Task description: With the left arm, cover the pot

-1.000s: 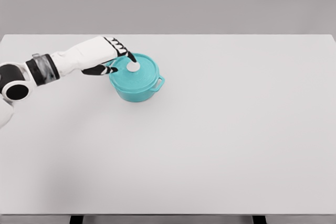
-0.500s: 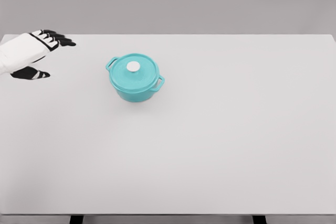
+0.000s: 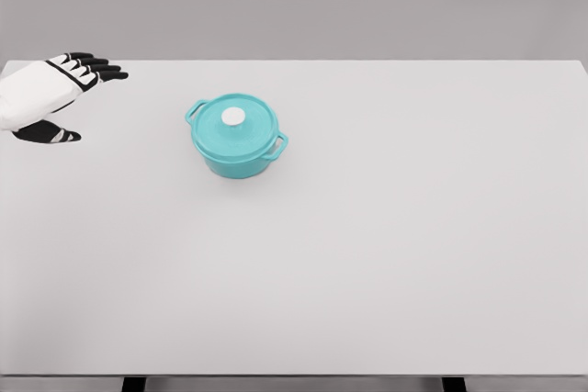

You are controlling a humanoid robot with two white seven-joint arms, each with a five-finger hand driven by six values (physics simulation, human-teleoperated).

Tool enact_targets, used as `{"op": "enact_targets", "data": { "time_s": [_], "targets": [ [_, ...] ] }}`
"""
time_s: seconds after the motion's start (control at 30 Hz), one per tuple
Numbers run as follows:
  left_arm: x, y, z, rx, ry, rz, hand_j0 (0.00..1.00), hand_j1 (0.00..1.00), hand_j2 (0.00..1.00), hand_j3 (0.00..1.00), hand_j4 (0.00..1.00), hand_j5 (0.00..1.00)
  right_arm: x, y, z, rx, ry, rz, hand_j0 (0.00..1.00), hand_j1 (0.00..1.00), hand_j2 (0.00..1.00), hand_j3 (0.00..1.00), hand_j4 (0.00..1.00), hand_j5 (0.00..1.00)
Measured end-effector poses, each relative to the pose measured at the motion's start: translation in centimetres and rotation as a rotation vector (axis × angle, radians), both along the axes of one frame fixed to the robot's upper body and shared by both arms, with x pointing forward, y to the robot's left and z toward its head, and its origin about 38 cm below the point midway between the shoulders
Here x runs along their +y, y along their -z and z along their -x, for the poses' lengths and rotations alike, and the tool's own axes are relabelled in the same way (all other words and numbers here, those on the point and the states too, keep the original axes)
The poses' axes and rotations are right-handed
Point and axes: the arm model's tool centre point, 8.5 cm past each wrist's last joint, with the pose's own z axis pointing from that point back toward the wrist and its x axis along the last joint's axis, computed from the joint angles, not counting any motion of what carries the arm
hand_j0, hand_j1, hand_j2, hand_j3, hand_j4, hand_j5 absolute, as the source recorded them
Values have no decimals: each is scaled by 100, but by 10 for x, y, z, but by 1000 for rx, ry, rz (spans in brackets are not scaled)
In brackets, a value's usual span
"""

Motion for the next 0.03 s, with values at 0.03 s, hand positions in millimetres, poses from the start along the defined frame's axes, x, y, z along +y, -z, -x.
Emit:
{"op": "enact_targets", "data": {
  "time_s": [0.03],
  "targets": [
    [0, 0, 0, 0, 0, 0, 100, 100, 100, 100, 100, 100, 0, 0, 0, 0, 0, 0, 100, 100, 100, 100, 100, 100]
  ]
}}
